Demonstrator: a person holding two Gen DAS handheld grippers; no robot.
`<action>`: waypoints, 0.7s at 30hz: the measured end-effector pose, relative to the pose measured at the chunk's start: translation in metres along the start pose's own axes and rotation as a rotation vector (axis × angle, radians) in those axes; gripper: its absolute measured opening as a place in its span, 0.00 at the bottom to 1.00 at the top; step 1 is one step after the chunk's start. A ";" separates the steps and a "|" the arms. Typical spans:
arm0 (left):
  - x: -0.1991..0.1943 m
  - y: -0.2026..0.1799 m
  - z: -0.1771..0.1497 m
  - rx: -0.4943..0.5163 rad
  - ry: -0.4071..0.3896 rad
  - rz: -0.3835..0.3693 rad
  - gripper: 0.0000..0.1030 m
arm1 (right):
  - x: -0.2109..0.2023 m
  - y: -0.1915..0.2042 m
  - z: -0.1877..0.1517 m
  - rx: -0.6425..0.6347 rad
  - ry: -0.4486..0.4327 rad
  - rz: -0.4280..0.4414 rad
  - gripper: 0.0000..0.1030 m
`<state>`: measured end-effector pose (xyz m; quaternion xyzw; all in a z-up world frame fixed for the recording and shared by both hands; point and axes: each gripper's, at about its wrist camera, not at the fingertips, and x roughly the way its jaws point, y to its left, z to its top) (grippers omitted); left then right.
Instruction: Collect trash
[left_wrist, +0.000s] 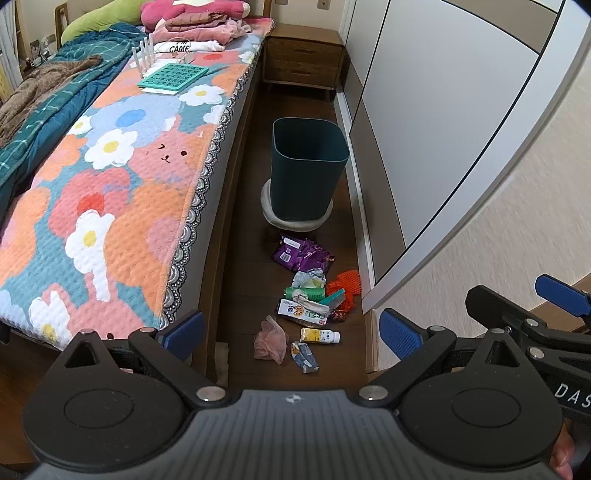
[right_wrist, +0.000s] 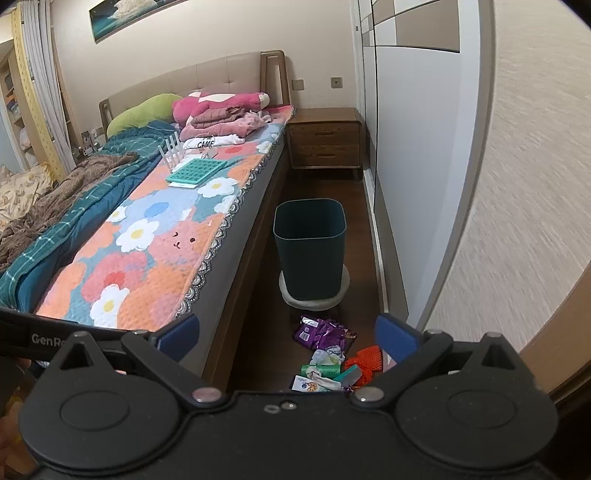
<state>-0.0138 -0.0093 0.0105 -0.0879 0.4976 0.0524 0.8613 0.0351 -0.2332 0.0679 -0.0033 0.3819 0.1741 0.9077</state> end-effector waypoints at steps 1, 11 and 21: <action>-0.001 0.000 -0.001 0.001 -0.001 -0.001 0.98 | 0.000 0.000 0.000 0.001 -0.002 -0.001 0.99; -0.012 -0.002 -0.002 0.001 -0.015 0.003 0.98 | 0.000 0.000 -0.002 0.001 -0.002 -0.004 0.99; -0.017 0.004 -0.002 -0.001 -0.042 0.003 0.98 | -0.003 0.003 -0.003 0.001 -0.008 -0.002 0.99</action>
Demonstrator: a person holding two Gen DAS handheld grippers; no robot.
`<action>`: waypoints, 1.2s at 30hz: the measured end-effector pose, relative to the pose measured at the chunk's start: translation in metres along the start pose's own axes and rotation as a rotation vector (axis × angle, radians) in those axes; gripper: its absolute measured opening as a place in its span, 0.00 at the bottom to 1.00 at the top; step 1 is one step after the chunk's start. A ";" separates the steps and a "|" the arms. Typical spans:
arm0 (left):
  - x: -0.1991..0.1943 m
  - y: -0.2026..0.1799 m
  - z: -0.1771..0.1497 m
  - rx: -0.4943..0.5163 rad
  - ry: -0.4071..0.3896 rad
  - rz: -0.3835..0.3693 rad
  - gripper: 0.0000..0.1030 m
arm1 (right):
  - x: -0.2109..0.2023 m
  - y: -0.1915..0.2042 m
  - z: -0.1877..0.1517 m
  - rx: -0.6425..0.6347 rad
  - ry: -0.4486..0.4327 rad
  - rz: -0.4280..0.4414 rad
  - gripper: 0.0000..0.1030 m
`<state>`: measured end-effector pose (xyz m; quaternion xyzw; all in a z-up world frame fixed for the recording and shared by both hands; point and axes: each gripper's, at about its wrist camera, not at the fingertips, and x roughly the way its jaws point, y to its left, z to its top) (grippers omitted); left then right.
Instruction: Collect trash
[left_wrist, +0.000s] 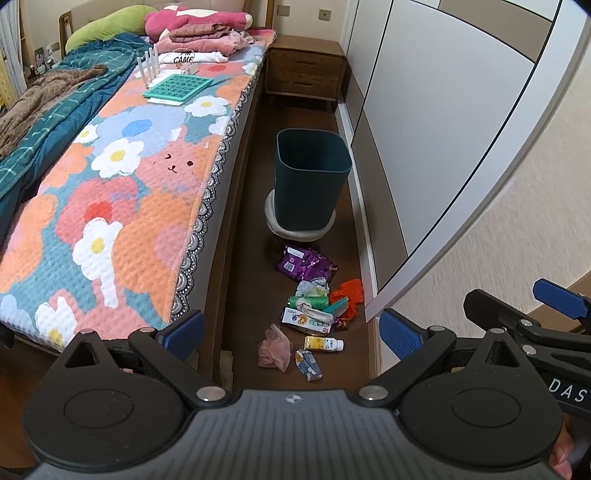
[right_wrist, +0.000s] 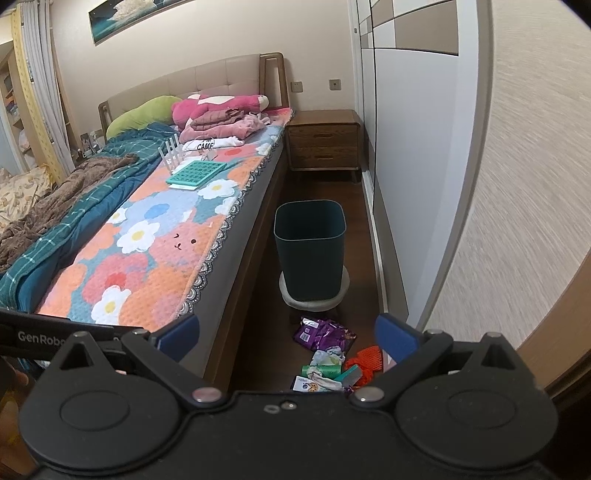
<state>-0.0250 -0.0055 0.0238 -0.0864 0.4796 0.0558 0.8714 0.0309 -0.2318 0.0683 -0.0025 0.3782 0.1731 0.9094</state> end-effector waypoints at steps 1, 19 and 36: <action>-0.001 0.000 0.001 0.002 -0.005 0.002 0.98 | -0.001 0.001 -0.001 0.001 -0.001 0.000 0.99; 0.000 0.009 0.004 0.002 -0.016 -0.014 0.98 | 0.000 0.003 0.001 -0.001 -0.006 -0.003 0.99; 0.014 0.025 0.017 0.039 -0.008 -0.050 0.98 | 0.011 0.016 0.005 0.017 0.009 -0.033 0.99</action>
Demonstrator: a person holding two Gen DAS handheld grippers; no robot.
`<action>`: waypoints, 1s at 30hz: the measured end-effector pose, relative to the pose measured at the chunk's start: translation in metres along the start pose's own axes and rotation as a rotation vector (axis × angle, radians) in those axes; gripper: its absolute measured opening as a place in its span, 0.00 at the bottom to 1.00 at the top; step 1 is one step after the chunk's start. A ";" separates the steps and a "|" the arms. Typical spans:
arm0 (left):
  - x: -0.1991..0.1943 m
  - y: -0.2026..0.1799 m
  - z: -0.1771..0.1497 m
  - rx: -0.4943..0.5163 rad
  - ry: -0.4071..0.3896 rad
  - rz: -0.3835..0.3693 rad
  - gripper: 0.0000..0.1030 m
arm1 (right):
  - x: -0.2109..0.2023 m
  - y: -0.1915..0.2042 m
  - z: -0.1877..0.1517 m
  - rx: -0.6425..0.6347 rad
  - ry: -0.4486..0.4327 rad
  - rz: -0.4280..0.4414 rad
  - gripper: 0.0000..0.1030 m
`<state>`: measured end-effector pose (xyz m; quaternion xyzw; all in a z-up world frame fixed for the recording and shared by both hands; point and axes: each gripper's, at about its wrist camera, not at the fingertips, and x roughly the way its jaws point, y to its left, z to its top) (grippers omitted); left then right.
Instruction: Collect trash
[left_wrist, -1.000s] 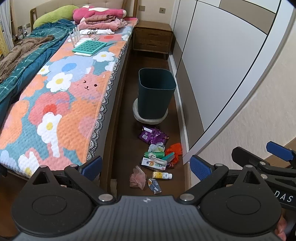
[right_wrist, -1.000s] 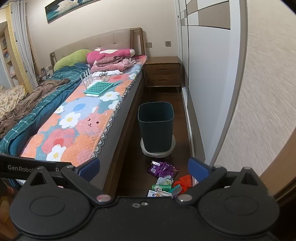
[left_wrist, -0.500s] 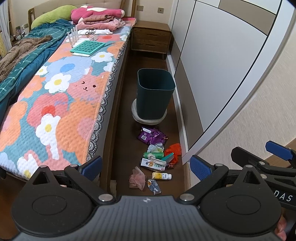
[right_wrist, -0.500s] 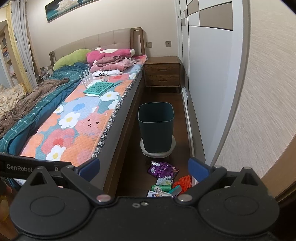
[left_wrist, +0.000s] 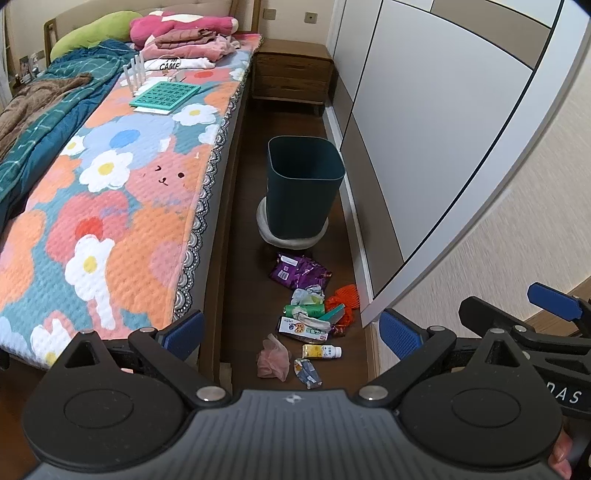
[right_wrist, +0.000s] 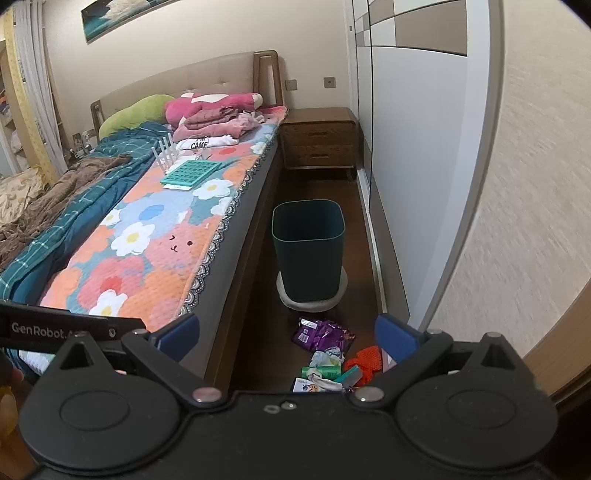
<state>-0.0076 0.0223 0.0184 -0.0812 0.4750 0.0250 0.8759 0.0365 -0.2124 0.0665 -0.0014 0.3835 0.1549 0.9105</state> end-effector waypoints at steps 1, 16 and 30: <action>0.001 0.001 0.001 0.004 0.000 -0.003 0.98 | 0.000 0.003 0.000 0.001 -0.003 -0.004 0.99; 0.013 0.021 0.019 0.061 -0.002 -0.047 0.98 | 0.012 0.021 0.005 0.046 -0.021 -0.037 0.99; 0.110 0.002 0.040 -0.042 0.106 -0.065 0.98 | 0.100 -0.032 -0.003 -0.021 0.146 0.041 0.99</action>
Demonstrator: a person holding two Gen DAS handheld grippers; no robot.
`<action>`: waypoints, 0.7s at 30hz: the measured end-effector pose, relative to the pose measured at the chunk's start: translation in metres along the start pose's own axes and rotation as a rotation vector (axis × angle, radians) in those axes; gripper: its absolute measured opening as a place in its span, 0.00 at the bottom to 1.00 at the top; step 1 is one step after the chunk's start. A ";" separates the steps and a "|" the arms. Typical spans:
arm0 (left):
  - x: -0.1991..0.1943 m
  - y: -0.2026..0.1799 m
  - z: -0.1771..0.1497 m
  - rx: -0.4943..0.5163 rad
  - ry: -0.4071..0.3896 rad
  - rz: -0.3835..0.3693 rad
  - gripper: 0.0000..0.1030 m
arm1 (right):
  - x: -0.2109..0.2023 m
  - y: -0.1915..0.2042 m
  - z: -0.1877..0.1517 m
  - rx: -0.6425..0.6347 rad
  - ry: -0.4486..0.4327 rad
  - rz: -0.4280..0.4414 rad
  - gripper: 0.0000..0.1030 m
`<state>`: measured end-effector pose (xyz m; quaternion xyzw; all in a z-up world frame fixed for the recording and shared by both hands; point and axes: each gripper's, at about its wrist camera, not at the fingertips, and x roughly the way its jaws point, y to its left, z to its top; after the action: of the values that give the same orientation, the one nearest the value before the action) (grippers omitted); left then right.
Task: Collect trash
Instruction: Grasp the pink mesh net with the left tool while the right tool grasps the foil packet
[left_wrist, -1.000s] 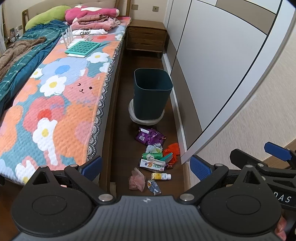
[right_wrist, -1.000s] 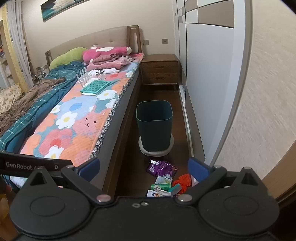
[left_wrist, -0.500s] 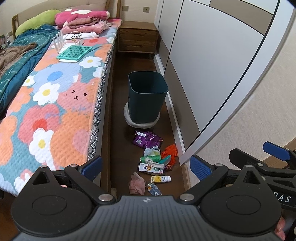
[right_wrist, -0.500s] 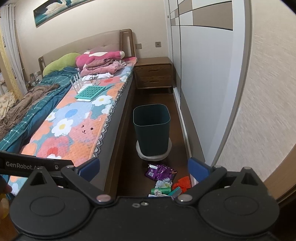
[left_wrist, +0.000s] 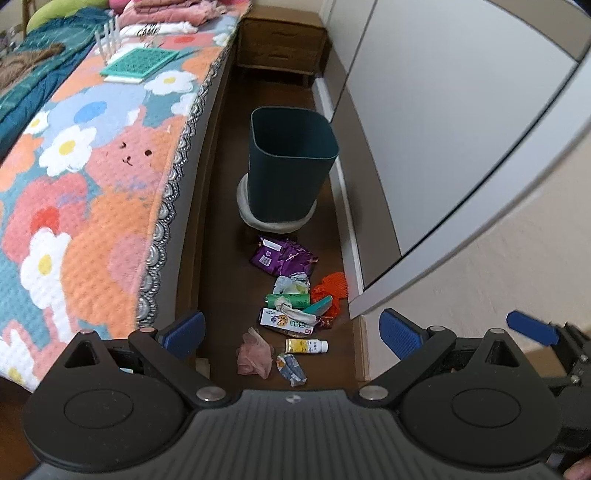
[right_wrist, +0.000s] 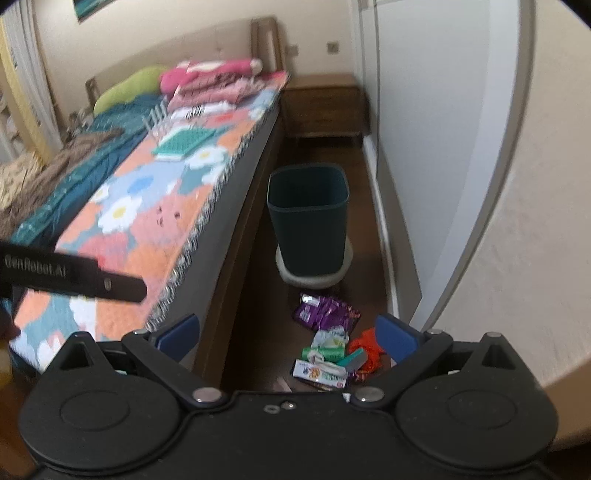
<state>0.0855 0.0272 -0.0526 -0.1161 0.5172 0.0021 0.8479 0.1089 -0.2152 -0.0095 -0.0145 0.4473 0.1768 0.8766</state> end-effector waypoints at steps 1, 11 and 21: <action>0.013 -0.002 0.003 -0.017 0.008 0.003 0.98 | 0.010 -0.006 0.000 -0.013 0.019 0.008 0.99; 0.177 0.006 -0.011 -0.020 0.173 0.130 0.98 | 0.134 -0.042 -0.034 -0.094 0.252 0.072 0.98; 0.297 0.040 0.011 0.377 0.345 0.109 0.87 | 0.249 -0.058 -0.079 -0.108 0.411 0.047 0.98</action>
<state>0.2282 0.0337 -0.3161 0.0733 0.6508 -0.0686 0.7526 0.2002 -0.2104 -0.2607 -0.0868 0.6066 0.2144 0.7606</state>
